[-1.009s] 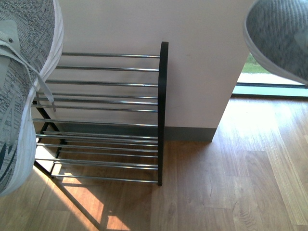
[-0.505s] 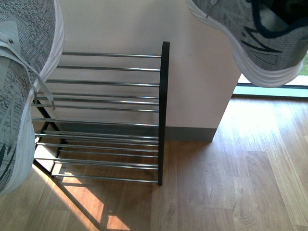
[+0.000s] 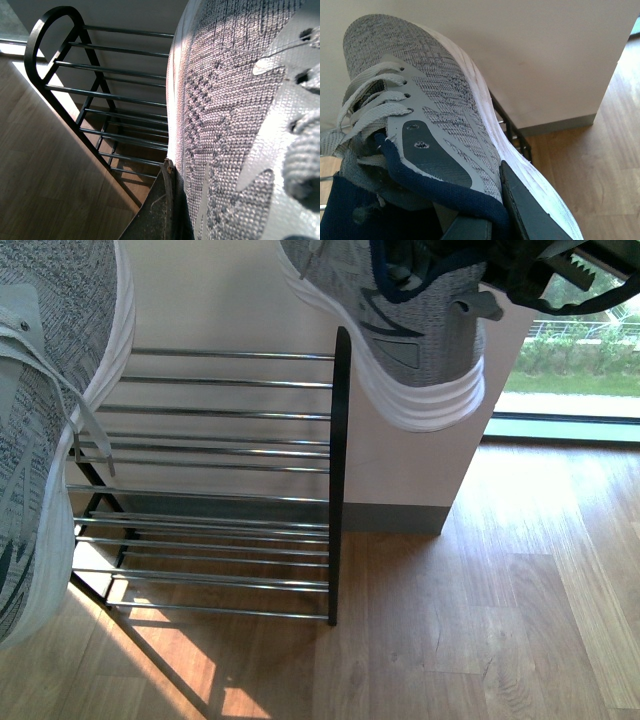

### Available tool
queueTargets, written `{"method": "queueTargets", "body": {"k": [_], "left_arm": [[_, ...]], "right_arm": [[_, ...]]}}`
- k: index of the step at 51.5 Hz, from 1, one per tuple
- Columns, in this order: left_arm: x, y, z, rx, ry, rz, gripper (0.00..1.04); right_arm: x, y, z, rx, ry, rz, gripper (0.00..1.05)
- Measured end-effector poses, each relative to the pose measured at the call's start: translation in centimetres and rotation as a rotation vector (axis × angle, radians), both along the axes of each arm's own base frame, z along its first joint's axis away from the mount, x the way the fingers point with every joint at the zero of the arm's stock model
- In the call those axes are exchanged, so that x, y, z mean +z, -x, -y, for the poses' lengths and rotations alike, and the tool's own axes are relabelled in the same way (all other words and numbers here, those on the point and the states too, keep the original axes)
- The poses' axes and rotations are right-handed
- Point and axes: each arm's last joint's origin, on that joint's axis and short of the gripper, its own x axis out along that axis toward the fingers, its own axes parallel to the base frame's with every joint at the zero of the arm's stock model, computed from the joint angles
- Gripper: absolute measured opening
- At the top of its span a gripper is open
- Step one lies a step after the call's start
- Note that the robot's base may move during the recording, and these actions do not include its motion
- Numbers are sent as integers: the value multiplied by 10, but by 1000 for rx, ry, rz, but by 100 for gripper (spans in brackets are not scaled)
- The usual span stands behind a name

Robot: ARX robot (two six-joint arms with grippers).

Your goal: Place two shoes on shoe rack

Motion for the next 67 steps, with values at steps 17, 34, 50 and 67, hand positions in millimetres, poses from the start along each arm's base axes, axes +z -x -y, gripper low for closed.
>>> {"method": "queueTargets", "body": {"k": [17,34,50,67], "left_arm": [[0,0,0,0,0,0,6],[0,0,0,0,0,0,6],[0,0,0,0,0,0,6],[0,0,0,0,0,0,6]], "right_arm": [[-6,4,-31,-29,-73,-62,1],[-40,-21,-61,-170,-51,-124,1],[-51,-40,-70,-269,-63,-149,1],[-38,-27,-67,-222,-139,-142,1]]}}
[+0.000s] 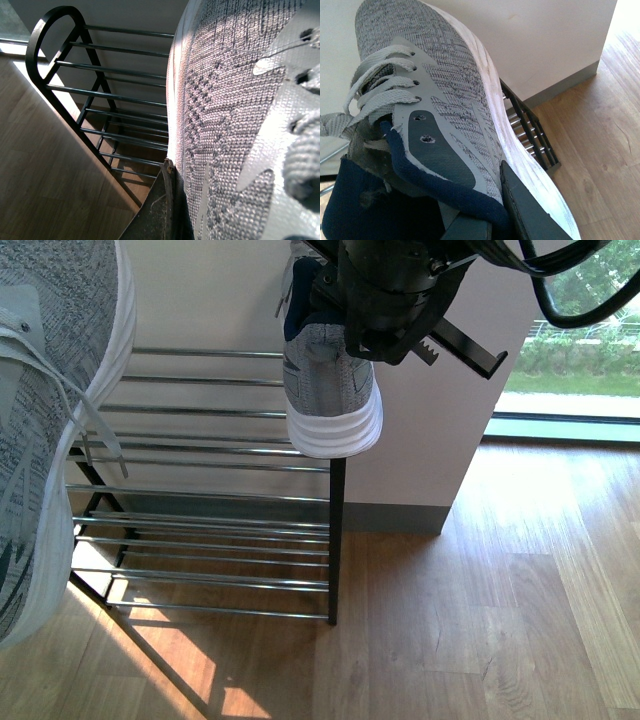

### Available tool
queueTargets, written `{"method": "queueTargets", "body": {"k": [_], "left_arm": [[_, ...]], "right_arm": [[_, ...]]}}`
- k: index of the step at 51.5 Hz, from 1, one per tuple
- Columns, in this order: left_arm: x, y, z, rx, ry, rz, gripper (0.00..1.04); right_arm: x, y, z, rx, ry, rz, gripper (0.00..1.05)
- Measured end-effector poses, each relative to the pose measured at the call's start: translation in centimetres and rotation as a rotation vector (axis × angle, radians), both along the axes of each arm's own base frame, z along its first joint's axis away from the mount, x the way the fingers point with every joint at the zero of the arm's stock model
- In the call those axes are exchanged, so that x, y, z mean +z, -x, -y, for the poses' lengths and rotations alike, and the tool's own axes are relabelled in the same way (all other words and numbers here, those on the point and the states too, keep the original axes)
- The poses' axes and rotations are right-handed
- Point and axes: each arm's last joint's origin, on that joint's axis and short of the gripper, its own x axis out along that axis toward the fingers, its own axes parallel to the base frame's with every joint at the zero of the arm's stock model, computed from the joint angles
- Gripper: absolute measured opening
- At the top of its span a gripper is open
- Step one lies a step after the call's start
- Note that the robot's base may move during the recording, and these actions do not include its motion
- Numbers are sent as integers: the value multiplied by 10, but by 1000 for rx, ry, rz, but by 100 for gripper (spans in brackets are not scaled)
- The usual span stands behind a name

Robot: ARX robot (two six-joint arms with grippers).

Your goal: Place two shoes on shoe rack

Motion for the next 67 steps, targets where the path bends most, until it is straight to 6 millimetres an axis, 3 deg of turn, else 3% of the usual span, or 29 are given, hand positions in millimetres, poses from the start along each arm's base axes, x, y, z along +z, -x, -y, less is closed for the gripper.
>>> {"method": "queueTargets", "body": {"k": [9,16,30,40,48,55,67], "left_arm": [[0,0,0,-1,0,0,6],[0,0,0,0,0,0,6],[0,0,0,0,0,0,6],[0,0,0,0,0,0,6],[0,0,0,0,0,0,6],[0,0,0,0,0,0,6],[0,0,0,0,0,0,6]], "right_arm": [[9,9,-6,31,-35,10,1],[3,10,-14,35,-24,4,1],[-20,-12,-25,-27,58,-22,1],[-11,-23,-26,-10,9,-22,1],[-1,-12,-29,32,-41,-4,1],[1,2,-45,82,-66,-7,1],[-11,5,-56,100,-50,-26,1]]}}
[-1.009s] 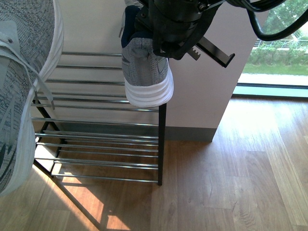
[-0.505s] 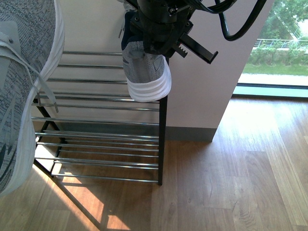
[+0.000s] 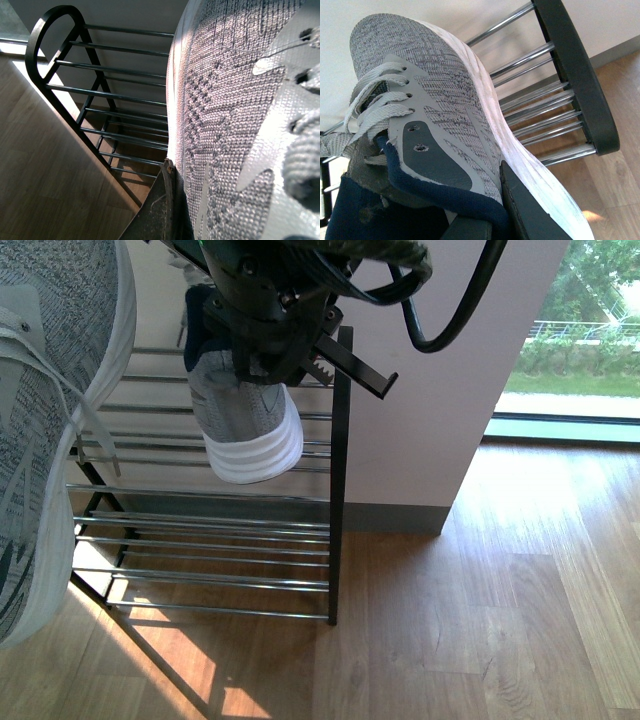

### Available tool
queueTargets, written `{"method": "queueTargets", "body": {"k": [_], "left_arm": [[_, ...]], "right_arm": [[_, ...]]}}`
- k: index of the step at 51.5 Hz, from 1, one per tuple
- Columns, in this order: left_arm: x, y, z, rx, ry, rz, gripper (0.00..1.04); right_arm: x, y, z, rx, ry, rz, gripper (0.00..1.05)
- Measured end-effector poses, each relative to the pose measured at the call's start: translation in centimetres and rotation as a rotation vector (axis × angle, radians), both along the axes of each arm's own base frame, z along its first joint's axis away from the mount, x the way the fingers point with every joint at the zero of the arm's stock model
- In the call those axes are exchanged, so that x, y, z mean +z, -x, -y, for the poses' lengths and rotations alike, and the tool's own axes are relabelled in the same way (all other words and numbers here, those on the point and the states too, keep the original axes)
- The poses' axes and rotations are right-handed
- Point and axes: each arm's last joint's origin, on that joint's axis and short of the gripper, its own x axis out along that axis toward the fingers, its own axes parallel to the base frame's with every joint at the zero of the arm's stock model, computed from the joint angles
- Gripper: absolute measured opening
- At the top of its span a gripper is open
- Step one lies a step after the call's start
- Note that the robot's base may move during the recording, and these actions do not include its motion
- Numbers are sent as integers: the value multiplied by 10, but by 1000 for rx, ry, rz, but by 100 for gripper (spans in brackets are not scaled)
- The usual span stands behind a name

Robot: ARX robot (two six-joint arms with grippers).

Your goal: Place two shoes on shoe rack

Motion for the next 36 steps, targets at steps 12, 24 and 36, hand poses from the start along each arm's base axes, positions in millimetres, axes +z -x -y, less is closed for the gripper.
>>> {"method": "queueTargets", "body": {"k": [12,24,36], "left_arm": [[0,0,0,0,0,0,6],[0,0,0,0,0,0,6],[0,0,0,1,0,0,6]], "right_arm": [[-34,-40,16,-127,93,-48,1],[-32,-52,17,-141,101,-29,5],[-4,-49,35,-110,31,96,44]]}}
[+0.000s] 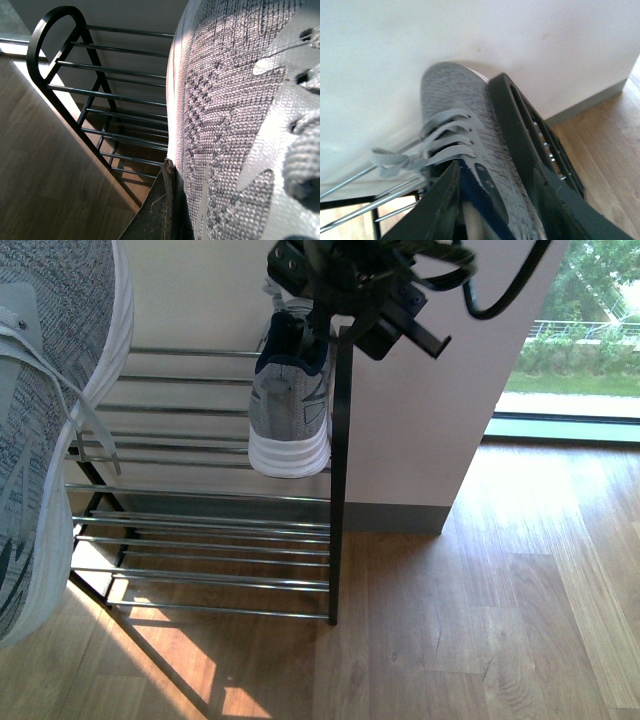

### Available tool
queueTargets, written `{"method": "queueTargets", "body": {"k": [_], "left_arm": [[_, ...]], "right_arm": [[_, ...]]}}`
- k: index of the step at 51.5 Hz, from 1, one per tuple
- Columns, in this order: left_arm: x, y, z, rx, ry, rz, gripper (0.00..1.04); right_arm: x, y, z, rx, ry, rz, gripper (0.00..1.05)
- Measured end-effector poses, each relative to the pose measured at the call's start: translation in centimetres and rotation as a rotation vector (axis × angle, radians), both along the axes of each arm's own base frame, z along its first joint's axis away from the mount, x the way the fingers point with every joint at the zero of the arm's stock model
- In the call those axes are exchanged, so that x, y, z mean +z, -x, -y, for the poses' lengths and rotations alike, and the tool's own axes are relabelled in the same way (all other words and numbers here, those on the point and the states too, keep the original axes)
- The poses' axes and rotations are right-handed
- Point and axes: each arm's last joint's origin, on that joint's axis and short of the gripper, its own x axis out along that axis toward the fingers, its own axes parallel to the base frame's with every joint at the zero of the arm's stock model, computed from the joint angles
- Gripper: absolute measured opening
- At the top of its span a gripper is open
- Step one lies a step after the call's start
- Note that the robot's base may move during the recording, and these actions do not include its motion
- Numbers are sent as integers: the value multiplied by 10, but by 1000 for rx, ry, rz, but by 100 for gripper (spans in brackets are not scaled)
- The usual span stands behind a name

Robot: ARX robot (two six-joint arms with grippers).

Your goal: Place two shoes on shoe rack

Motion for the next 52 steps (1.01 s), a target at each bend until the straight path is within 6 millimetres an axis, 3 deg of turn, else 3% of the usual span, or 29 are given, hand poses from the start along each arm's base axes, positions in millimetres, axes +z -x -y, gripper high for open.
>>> {"method": "queueTargets", "body": {"k": [9,15,17,25,27,34,40,45,52], "left_arm": [[0,0,0,-1,0,0,6],[0,0,0,2,-1,0,6],[0,0,0,1,0,0,6],[0,0,0,0,0,0,6],[0,0,0,1,0,0,6],[0,0,0,-1,0,0,6],[0,0,0,2,-1,0,6],[0,0,0,-3,1,0,6],[0,0,0,7,-3,1,6]], "right_arm": [[41,36,22,123,-40,136,74],[62,72,57,248,-22,252,96],[66,79,68,273,-5,280,97],[65,107,121,328,83,369,96],[59,118,141,336,121,387,96],[40,146,186,351,217,433,96],[33,160,202,326,307,451,95],[30,166,207,191,470,534,82],[23,188,225,142,591,557,54]]}}
